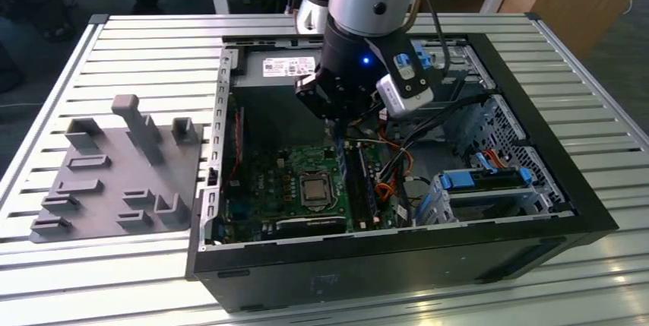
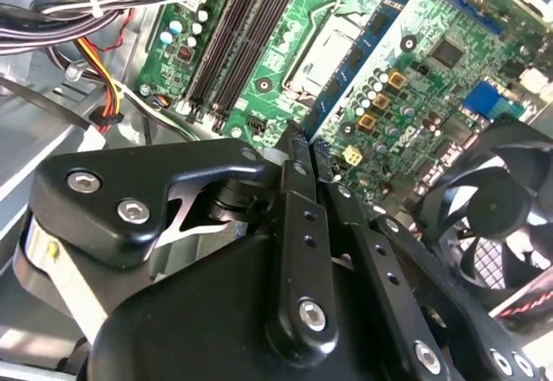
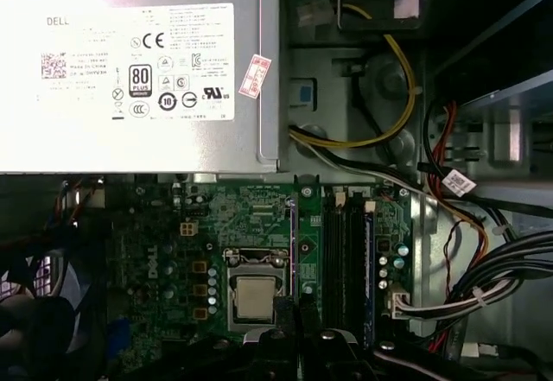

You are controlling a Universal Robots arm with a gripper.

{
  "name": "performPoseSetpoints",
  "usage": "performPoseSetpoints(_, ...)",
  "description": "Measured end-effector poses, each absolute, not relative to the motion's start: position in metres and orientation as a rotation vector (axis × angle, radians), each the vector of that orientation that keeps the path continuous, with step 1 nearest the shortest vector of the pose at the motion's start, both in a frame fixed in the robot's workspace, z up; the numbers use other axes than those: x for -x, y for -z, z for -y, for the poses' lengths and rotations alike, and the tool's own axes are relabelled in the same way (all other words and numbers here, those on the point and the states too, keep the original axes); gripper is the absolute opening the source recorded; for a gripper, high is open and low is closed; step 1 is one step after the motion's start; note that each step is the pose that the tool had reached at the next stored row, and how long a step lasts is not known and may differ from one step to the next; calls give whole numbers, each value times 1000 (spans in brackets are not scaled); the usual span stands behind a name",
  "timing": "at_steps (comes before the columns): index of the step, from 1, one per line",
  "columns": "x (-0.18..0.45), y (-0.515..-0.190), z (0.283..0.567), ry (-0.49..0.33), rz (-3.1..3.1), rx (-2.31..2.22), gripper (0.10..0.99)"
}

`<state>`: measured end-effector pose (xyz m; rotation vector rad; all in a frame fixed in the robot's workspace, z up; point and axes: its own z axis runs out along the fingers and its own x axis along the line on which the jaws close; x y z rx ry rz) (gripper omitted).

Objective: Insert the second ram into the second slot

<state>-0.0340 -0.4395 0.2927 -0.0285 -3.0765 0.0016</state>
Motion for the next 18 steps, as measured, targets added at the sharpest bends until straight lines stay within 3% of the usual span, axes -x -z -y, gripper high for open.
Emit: performPoseSetpoints(18, 33, -281, 443, -2, 3077, 9, 137)
